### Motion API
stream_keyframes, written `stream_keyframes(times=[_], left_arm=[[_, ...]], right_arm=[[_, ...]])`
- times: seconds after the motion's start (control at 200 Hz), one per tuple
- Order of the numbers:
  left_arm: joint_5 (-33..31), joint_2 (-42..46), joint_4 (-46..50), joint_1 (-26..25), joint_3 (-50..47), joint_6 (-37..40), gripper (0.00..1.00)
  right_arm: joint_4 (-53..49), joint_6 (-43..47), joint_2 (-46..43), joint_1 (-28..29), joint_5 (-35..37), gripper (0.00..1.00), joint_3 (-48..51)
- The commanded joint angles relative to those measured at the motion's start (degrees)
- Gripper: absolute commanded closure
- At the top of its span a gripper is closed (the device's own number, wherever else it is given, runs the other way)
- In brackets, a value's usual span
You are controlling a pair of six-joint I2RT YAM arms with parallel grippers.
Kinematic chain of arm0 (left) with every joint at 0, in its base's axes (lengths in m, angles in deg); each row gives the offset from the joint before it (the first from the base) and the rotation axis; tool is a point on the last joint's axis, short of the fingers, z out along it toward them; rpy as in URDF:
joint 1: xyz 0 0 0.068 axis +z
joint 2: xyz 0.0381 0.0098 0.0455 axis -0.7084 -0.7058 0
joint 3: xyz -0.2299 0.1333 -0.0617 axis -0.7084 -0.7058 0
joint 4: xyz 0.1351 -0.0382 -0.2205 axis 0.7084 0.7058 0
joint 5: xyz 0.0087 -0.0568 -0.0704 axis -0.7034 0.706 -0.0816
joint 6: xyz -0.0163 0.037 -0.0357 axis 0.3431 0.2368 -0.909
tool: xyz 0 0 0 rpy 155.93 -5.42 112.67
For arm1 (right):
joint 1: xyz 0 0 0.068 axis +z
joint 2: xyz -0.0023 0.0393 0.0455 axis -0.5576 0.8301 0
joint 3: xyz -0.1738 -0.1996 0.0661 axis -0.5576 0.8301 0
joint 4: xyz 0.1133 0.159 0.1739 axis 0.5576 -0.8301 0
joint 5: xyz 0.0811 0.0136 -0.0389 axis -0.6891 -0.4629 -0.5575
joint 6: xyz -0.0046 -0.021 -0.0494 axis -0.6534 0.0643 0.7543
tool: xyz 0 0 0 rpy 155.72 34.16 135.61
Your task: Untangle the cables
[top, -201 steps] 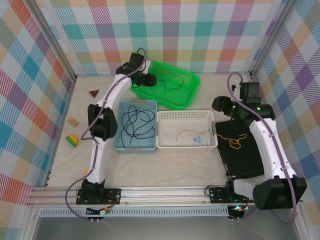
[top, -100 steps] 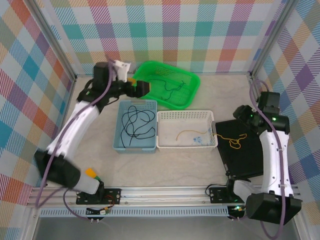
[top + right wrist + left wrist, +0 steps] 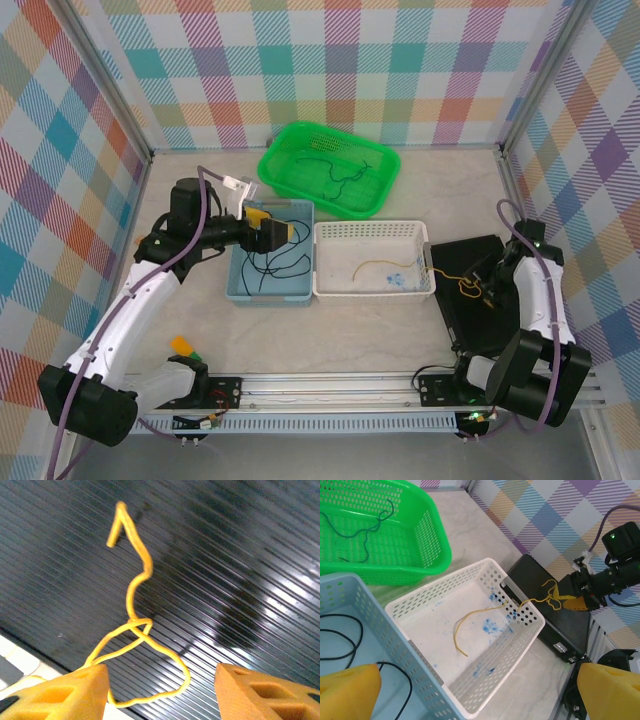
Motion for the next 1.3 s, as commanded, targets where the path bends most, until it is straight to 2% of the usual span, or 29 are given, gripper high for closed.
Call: stream_keyframes(times=[0.0, 0.235, 0.285, 0.36, 0.475, 0.6, 0.77, 0.835, 0.945, 1.135, 1.295], left_arm=[[-1.38, 1.0, 1.64, 0.05, 0.53, 1.32, 0.0], [-2.86, 0.28, 3.12, 0.05, 1.86, 0.63, 0.0], [-2.9, 0.49, 2.53, 0.05, 1.57, 0.0, 0.0], [-3.23, 0.78, 1.76, 0.06, 1.22, -0.61, 0.0], [-3.67, 1.24, 0.93, 0.05, 1.37, -0.41, 0.0], [-3.79, 1.6, 0.08, 0.05, 2.44, 0.65, 0.0], [-4.57, 1.45, -1.98, 0.05, 4.29, 0.94, 0.0], [-3.03, 1.18, -3.18, 0.09, 4.92, 0.91, 0.0], [2.08, 0.07, -4.15, 0.05, 6.5, 1.85, 0.01], [11.79, -2.45, -7.47, -1.21, 7.35, 2.35, 0.0], [13.28, -6.78, -5.54, -6.74, 8.56, 3.79, 0.0]], right_arm=[[2.54, -2.09, -0.71, -0.19, -2.64, 0.47, 2.62], [5.46, -2.61, -1.13, -0.18, -3.68, 0.69, 4.19], [5.71, -2.59, -1.7, -0.19, -4.05, 0.79, 3.89], [5.72, -3.06, -3.73, -0.18, -4.15, 1.0, 2.88], [2.88, -3.66, -7.34, -0.19, -5.01, 1.0, -1.81], [1.76, -4.07, -10.87, -0.03, -9.86, 1.0, -8.92], [8.41, -4.57, -11.49, 0.79, -26.67, 1.0, -14.63], [12.61, -5.33, -11.21, 2.2, -33.29, 1.0, -15.49], [19.87, -5.94, -10.92, 6.82, -39.14, 1.0, -16.68], [24.67, 3.35, -9.11, 19.09, -41.88, 1.0, -20.32], [29.6, 8.13, -7.81, 25.3, -44.01, 1.0, -19.45]])
